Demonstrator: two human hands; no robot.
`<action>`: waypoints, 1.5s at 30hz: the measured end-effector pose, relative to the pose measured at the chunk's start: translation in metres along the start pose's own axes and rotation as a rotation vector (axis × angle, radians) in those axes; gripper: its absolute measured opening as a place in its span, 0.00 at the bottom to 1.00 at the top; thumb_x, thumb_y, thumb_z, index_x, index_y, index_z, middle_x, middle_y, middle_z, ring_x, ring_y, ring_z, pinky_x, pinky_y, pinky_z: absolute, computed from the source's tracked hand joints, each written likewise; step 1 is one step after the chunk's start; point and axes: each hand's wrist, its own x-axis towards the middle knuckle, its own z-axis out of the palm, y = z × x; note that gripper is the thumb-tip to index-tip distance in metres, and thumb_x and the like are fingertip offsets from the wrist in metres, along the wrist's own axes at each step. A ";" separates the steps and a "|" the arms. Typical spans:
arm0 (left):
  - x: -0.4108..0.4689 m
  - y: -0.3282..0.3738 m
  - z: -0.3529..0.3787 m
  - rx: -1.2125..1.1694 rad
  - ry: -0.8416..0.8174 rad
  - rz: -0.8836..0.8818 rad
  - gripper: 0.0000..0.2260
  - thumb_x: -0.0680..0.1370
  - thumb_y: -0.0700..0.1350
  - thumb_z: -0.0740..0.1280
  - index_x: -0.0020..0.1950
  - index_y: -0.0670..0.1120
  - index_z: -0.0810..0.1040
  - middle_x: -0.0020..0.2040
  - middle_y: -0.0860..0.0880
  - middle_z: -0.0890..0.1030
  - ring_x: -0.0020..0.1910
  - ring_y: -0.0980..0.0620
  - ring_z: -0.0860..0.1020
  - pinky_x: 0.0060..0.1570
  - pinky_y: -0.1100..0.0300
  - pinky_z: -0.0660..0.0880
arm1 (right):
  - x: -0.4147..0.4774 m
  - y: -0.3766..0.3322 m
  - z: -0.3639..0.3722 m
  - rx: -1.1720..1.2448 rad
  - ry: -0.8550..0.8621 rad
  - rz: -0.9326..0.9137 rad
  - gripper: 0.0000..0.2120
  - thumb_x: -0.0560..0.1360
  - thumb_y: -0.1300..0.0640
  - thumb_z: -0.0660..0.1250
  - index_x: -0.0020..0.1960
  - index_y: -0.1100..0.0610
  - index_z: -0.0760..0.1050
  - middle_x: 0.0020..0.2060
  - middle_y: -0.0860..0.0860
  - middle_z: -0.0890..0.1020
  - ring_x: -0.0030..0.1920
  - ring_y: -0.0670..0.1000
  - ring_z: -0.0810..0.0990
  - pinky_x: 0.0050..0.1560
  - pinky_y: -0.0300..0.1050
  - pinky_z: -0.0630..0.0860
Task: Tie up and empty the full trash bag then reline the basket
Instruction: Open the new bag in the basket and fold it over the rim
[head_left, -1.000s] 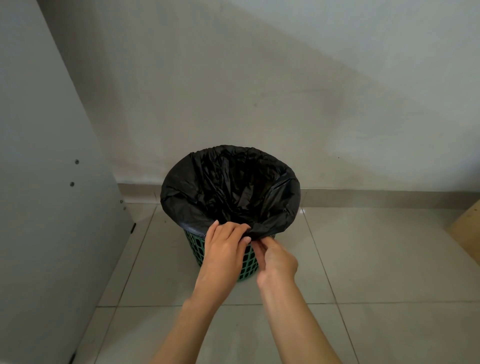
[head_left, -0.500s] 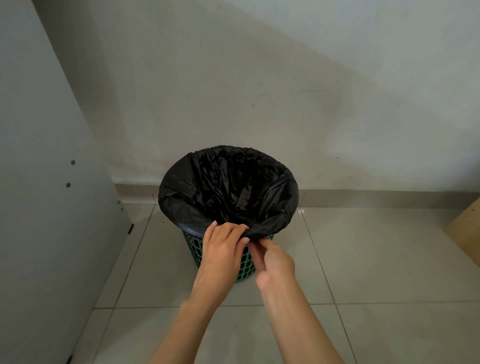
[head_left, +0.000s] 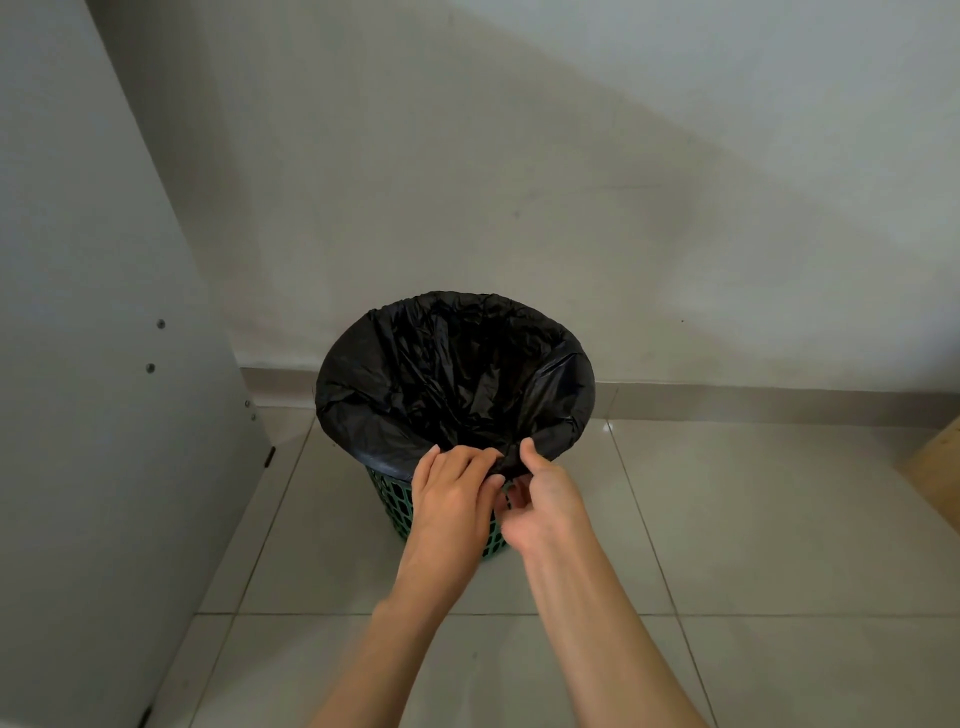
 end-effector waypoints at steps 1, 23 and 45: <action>0.000 0.000 0.000 0.014 -0.003 -0.002 0.15 0.76 0.46 0.57 0.52 0.42 0.81 0.45 0.50 0.82 0.49 0.57 0.71 0.62 0.55 0.61 | 0.000 0.001 -0.002 0.008 -0.032 -0.002 0.10 0.77 0.55 0.65 0.44 0.61 0.74 0.40 0.55 0.78 0.40 0.51 0.77 0.53 0.44 0.74; 0.007 -0.004 -0.012 0.054 -0.115 0.019 0.15 0.78 0.45 0.58 0.58 0.43 0.79 0.52 0.50 0.81 0.54 0.52 0.78 0.65 0.55 0.65 | 0.042 -0.002 -0.016 -0.310 0.148 -0.474 0.21 0.68 0.48 0.74 0.51 0.59 0.70 0.49 0.55 0.75 0.46 0.53 0.75 0.48 0.47 0.75; 0.023 -0.064 -0.050 0.004 -0.221 -0.195 0.17 0.81 0.41 0.57 0.69 0.49 0.70 0.72 0.59 0.61 0.75 0.60 0.49 0.64 0.67 0.56 | 0.077 -0.011 -0.027 -1.584 -0.193 -1.807 0.15 0.77 0.47 0.61 0.58 0.52 0.79 0.49 0.48 0.81 0.56 0.53 0.73 0.60 0.54 0.73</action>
